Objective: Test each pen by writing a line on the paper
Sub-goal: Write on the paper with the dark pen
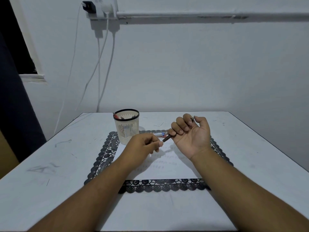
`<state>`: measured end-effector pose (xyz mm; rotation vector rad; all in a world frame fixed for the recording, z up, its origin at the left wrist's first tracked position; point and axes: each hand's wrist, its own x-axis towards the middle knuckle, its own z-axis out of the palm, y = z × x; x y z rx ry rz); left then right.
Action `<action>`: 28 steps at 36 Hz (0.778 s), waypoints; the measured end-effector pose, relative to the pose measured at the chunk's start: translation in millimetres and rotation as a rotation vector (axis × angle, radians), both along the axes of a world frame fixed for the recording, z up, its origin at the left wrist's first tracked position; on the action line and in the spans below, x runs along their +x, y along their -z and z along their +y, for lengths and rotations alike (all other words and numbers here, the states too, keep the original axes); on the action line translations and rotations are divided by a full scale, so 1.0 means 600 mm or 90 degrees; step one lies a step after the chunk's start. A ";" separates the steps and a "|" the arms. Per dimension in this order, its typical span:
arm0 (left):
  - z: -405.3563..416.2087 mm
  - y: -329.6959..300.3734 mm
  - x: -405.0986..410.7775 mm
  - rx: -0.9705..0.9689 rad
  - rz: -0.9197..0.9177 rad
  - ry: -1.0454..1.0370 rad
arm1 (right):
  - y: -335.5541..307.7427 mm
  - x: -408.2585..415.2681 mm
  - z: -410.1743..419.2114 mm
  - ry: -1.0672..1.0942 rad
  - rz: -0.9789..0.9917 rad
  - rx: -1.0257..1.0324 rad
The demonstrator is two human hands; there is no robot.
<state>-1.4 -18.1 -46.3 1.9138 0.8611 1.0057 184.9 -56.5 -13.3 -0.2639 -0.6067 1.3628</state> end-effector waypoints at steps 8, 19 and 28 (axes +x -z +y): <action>0.002 0.001 -0.003 -0.033 -0.027 0.040 | 0.001 -0.002 -0.003 -0.010 0.007 0.017; 0.006 0.004 -0.005 -0.045 -0.030 0.043 | -0.002 0.002 -0.003 -0.002 -0.018 0.021; 0.002 0.000 -0.004 -0.052 -0.032 0.040 | 0.002 0.000 -0.001 -0.008 -0.029 0.027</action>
